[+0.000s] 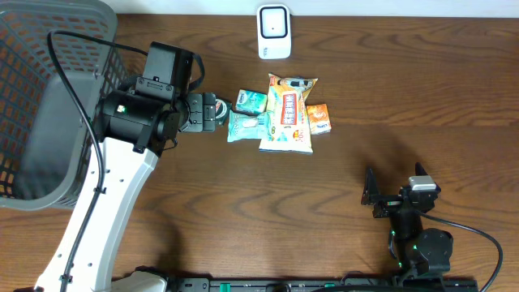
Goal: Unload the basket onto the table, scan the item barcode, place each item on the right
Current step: 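Lower the tin left of the tissue pack and open the left gripper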
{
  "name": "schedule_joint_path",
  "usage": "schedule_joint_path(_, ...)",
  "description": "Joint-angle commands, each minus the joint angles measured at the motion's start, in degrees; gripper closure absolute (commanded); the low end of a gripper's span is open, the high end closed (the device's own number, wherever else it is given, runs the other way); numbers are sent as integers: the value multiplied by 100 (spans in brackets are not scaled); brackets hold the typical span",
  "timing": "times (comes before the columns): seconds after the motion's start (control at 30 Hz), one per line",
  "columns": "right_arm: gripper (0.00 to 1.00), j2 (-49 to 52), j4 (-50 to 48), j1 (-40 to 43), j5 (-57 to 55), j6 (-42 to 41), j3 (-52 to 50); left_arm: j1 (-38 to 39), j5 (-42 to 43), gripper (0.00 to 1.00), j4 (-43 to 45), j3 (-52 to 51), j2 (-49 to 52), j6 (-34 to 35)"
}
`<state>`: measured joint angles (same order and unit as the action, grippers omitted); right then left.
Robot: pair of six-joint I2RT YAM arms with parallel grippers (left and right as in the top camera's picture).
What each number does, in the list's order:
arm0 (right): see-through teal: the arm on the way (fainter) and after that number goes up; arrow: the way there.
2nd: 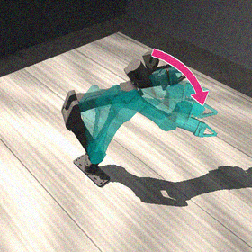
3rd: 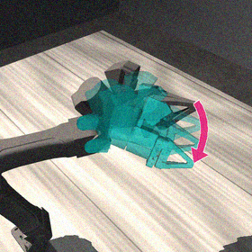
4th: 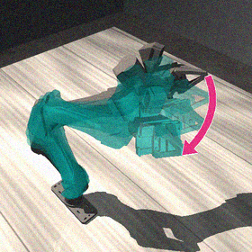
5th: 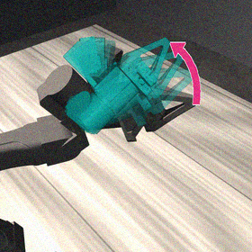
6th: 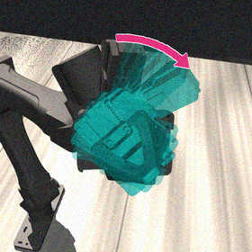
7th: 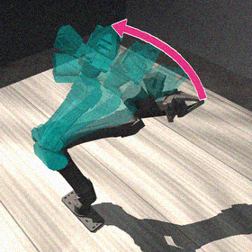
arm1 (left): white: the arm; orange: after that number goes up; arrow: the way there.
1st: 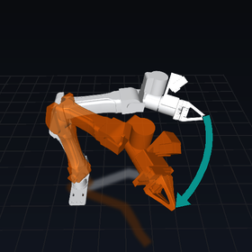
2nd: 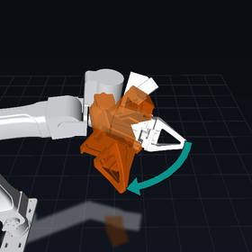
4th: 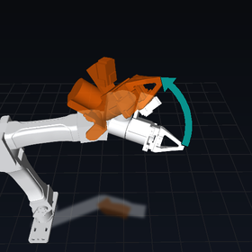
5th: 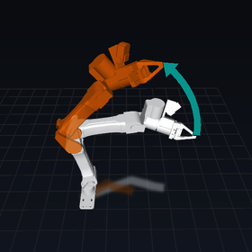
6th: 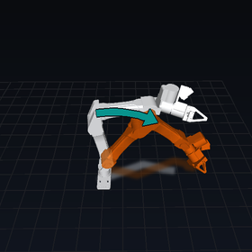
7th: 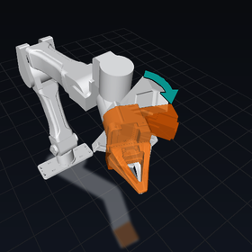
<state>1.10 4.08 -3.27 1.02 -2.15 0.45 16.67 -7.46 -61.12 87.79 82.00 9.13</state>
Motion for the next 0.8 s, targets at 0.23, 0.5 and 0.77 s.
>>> schedule_joint_path(0.23, 1, -7, 22, 33, -46, 7, -15, 2, -55, 2, -11, -24, 33, -31)
schedule_joint_path(0.5, 1, -7, 22, 33, -46, 7, -15, -11, -52, 2, 341, -4, 31, 387)
schedule_joint_path(0.77, 1, -7, 22, 33, -46, 7, -15, -304, -52, 2, 380, 330, 28, 393)
